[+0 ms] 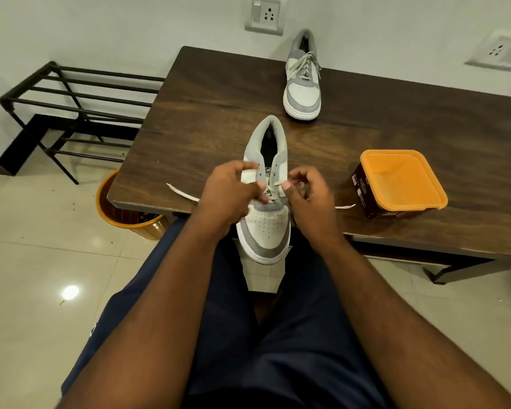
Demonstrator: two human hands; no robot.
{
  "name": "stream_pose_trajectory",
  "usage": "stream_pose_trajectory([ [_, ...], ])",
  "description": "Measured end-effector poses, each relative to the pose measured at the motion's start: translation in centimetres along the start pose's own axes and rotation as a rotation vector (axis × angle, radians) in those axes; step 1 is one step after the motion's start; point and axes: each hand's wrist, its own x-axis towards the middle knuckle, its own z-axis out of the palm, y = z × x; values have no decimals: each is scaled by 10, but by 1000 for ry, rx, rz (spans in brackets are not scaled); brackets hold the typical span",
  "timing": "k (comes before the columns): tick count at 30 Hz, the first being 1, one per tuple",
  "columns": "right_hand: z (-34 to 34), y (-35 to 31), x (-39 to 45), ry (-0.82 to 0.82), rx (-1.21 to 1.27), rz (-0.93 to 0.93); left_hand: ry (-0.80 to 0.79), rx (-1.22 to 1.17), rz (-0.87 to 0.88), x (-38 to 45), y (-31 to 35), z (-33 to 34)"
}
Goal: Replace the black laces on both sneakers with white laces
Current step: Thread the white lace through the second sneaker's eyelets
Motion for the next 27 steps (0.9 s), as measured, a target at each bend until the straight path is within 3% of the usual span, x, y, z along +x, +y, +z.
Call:
stream_pose_trajectory([
  [2,11,-12,-16,-145,451,250,-62,-166,-11,-8,19,3],
  [7,25,-20,-37,-445,644,347,-96,-427,15,-13,41,2],
  [10,15,-16,-36,-393,601,332,130,-431,53,-4,29,-12],
  [11,9,-13,-32,-321,549,308,240,-276,71,0,20,-18],
  [12,5,-10,-27,-256,464,264,338,38,86,1,10,-25],
  [13,2,-8,-23,-209,366,205,387,389,91,1,0,-26],
  [14,0,-6,-18,-183,280,144,389,593,120,0,-9,-22],
  [15,0,-6,-15,-174,218,98,324,602,164,-2,-17,-13],
  [17,2,-8,-9,-168,159,49,91,258,245,-5,-29,5],
  [19,2,-9,-3,-171,127,29,-17,5,227,-3,-40,14],
  [22,-8,-8,9,-250,90,77,130,-81,213,4,-44,5],
  [25,-30,-7,19,-335,-3,108,442,31,190,13,-47,-16],
  [27,-40,-7,24,-346,-45,90,510,114,223,12,-46,-25],
])
